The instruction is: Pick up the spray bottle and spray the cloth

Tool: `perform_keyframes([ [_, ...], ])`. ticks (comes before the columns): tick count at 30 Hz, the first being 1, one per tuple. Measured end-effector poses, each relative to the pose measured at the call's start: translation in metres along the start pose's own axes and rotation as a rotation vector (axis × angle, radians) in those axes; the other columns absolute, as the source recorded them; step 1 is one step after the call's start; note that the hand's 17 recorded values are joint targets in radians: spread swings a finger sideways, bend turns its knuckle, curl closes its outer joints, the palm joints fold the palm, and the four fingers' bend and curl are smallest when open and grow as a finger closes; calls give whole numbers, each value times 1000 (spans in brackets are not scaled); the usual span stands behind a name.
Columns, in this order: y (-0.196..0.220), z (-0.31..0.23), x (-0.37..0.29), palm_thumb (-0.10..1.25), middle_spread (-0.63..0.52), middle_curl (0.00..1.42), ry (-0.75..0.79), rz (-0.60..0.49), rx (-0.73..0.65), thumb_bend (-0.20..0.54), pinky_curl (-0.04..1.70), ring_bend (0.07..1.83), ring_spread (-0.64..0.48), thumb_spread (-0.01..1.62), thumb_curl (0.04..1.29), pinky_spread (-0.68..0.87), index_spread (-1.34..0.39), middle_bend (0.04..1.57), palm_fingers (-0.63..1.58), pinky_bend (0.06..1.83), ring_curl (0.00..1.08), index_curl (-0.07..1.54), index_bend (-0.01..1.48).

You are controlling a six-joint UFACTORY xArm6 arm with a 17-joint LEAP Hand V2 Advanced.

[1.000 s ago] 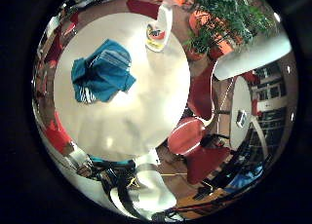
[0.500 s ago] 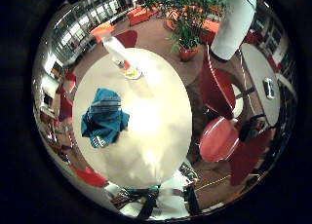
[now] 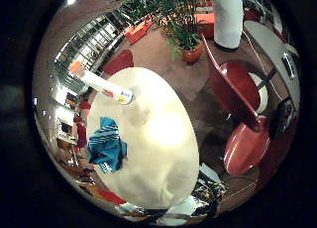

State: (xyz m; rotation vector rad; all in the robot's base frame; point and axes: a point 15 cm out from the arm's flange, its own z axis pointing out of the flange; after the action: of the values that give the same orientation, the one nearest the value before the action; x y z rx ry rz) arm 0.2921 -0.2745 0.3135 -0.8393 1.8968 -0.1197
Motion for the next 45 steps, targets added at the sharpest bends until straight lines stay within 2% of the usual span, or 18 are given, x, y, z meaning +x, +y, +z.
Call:
perform_keyframes([
  [9,1,45,33,565,190,366,-97,58,-9,-21,307,560,215,1108,307,405,-117,314,117,538,283,263,147],
  [16,-23,75,44,565,203,365,-125,71,-19,-23,300,559,213,1106,304,399,-116,323,98,550,280,255,145],
  [28,-51,126,17,523,197,360,-227,57,-24,-24,287,567,206,1084,293,398,-104,319,111,545,279,261,148],
  [45,-42,197,-28,514,200,361,-289,25,-126,-24,280,570,204,1072,292,401,-103,330,122,538,271,265,148],
])
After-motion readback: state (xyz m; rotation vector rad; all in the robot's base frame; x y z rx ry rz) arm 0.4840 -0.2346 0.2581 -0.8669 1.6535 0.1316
